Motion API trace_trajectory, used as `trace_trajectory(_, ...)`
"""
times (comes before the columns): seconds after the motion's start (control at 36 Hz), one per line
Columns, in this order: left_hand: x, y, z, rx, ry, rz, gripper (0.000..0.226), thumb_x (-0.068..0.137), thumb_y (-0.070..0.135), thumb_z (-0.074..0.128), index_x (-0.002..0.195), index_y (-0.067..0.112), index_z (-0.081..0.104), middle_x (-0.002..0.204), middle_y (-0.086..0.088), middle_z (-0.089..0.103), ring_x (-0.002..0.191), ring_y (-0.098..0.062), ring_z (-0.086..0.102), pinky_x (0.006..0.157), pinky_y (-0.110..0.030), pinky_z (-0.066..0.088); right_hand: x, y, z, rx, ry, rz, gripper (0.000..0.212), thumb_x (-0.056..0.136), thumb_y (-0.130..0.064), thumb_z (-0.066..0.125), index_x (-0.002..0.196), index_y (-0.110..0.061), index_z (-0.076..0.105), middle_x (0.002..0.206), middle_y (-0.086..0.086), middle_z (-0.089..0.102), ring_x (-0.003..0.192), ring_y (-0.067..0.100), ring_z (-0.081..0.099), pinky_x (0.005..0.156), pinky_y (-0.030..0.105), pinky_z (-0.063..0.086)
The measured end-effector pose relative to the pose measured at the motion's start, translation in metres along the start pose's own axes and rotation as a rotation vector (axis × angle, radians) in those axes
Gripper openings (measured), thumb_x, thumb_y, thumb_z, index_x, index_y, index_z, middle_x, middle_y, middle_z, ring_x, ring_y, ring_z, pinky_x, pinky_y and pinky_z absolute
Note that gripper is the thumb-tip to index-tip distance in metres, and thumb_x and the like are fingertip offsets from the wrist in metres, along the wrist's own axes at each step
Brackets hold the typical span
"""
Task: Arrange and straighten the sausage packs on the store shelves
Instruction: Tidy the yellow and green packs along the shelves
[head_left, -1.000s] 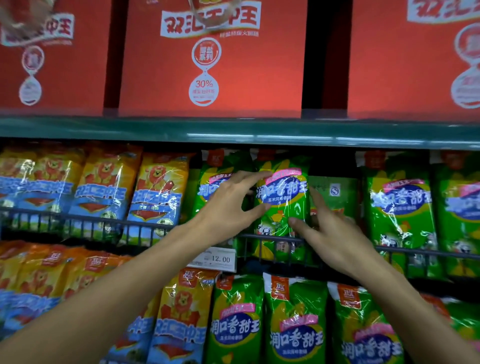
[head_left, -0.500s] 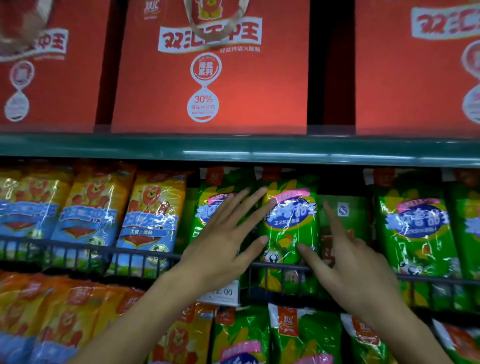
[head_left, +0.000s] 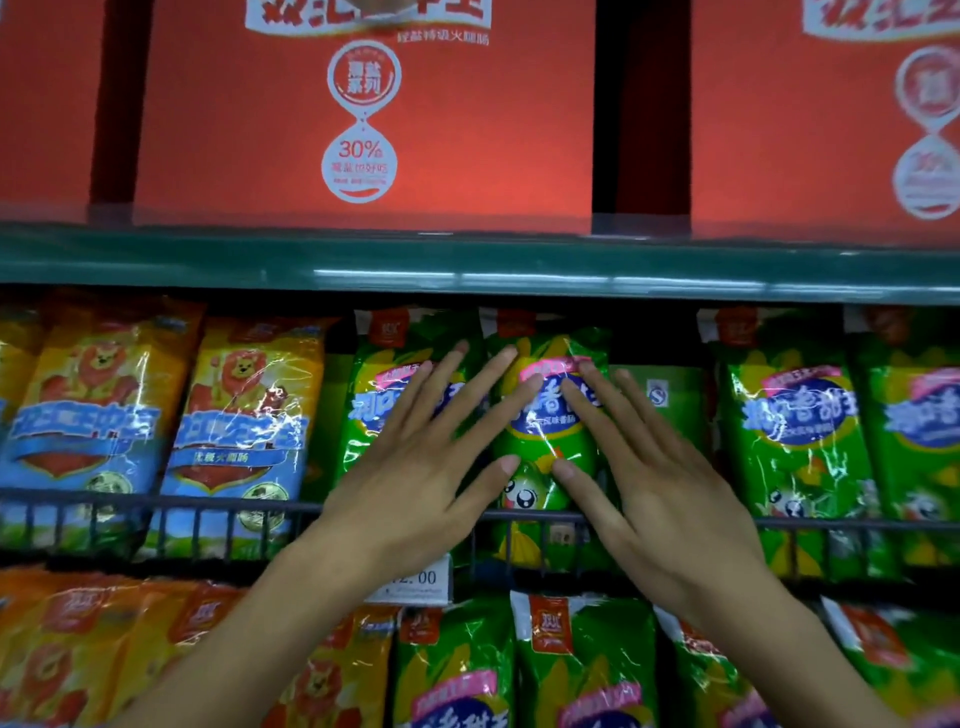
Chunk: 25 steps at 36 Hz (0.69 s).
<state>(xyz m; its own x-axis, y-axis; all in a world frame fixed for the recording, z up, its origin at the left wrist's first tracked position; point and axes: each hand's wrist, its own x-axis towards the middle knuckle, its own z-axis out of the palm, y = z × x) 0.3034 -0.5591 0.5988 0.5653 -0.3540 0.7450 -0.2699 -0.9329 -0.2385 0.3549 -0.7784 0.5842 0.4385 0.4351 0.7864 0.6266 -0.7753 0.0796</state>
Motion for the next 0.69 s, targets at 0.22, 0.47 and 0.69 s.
trace_trajectory(0.22,-0.0004,-0.0018,0.0047,0.030,-0.049,0.062,0.056,0.105,0.056,0.008,0.153,0.052,-0.019,0.158,0.032,-0.032,0.148,-0.001,-0.033,0.121,-0.041,-0.017,-0.0044,0.0012,0.0040,-0.028,0.110,-0.071,0.062,0.104,-0.062,0.018,0.159,-0.044,-0.003,0.166,-0.025,-0.011,0.153,0.001,-0.012,0.122,0.041,0.024)
trace_trajectory(0.47,-0.0016,-0.0016,0.0068,0.010,-0.008,0.057,0.056,0.105,0.057,0.009,0.154,0.051,-0.019,0.158,0.031,-0.032,0.147,-0.002,-0.034,0.121,-0.040,-0.018,-0.0036,-0.0008,0.0087,-0.015,0.150,-0.033,0.059,0.104,-0.063,0.020,0.159,-0.044,0.009,0.165,-0.029,0.001,0.153,-0.003,-0.003,0.123,0.039,0.025)
trace_trajectory(0.69,-0.0007,-0.0036,0.0057,-0.031,-0.012,0.060,0.058,0.104,0.059,0.009,0.156,0.049,-0.014,0.160,0.029,-0.029,0.148,-0.003,-0.033,0.124,-0.040,-0.018,-0.0030,-0.0028,0.0067,0.043,0.140,0.011,0.062,0.102,-0.065,0.023,0.159,-0.045,0.011,0.165,-0.028,0.002,0.153,-0.003,-0.002,0.123,0.039,0.025)
